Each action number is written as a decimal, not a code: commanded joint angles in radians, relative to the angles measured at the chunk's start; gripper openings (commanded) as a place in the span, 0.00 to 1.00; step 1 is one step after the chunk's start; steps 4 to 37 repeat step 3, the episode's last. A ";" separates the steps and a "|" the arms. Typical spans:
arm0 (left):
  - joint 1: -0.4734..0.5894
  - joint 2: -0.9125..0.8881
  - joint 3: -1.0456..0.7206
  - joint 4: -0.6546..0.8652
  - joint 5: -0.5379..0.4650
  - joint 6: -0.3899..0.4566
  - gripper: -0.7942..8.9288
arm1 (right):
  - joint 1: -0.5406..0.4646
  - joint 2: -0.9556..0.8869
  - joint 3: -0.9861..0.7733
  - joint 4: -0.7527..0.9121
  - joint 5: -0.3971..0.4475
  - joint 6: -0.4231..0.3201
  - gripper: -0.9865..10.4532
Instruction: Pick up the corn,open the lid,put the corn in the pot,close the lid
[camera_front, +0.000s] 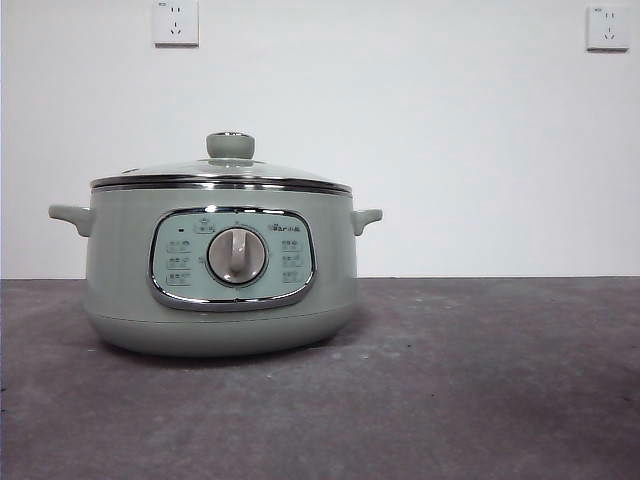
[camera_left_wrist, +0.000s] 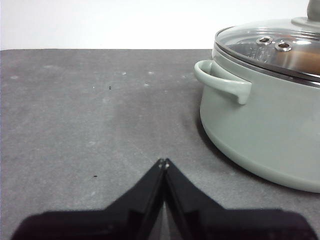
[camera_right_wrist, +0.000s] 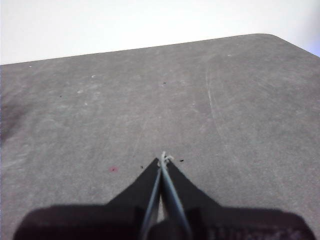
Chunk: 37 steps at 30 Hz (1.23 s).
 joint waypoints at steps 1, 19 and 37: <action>0.003 0.000 -0.010 0.008 0.001 -0.006 0.08 | -0.001 -0.002 -0.010 0.006 0.000 -0.006 0.09; 0.003 0.000 -0.010 0.008 0.001 -0.006 0.08 | -0.001 -0.002 -0.010 0.006 0.000 -0.006 0.09; 0.003 0.000 -0.010 0.008 0.001 -0.006 0.08 | -0.001 -0.002 -0.010 0.006 0.000 -0.006 0.09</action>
